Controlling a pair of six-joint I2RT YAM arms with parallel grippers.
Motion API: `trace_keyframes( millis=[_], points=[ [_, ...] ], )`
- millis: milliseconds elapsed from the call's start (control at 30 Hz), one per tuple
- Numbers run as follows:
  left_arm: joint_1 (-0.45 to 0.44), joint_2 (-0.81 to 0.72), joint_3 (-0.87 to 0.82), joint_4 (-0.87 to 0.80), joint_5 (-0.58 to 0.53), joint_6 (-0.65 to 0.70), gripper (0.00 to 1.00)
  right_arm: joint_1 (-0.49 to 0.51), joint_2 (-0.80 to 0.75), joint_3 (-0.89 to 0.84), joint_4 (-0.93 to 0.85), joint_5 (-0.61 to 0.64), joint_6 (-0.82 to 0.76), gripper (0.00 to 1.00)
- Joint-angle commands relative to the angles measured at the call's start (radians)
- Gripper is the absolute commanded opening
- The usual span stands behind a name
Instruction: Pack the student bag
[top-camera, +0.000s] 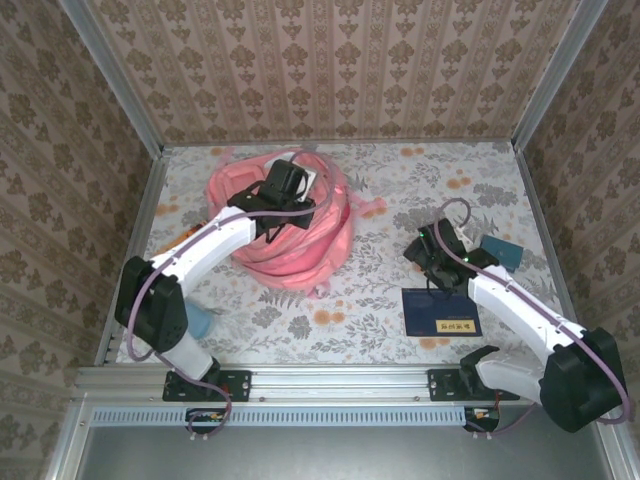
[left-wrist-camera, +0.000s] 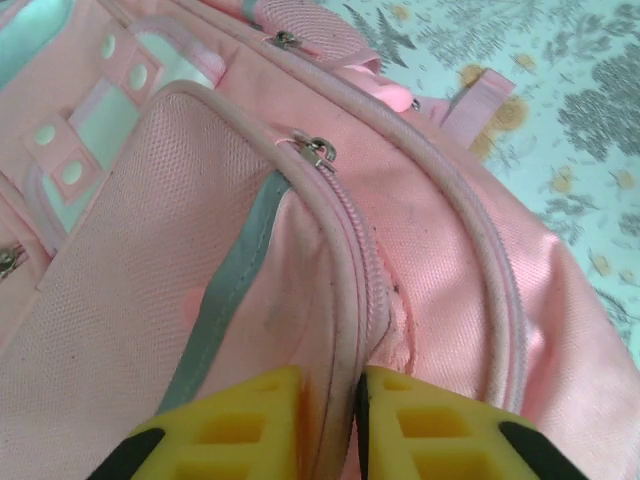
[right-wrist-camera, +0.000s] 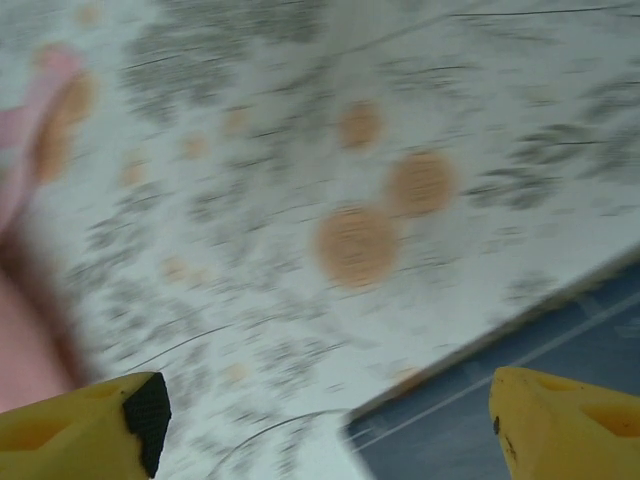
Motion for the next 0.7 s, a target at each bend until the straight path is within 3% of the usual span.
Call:
trace_keyframes(
  millis=[0,67,233,500,667],
  points=[
    [0.0,-0.073,-0.011,-0.025,0.045,-0.087,0.47,-0.062,0.018,-0.052,-0.024,-0.032,-0.033,0.87],
    [0.007,-0.1,-0.023,-0.033,0.037,-0.107,0.63,-0.087,0.039,-0.068,-0.01,-0.046,-0.032,0.88],
    [0.036,-0.155,-0.059,-0.03,0.06,-0.124,0.84,-0.106,0.086,-0.086,0.0,-0.049,-0.019,0.88],
    [0.08,-0.192,-0.105,-0.028,0.095,-0.118,0.97,-0.11,0.172,-0.091,0.067,-0.09,-0.038,0.88],
    [0.092,-0.204,-0.131,-0.017,0.117,-0.118,1.0,-0.108,0.228,-0.095,0.172,-0.176,-0.106,0.88]
  ],
)
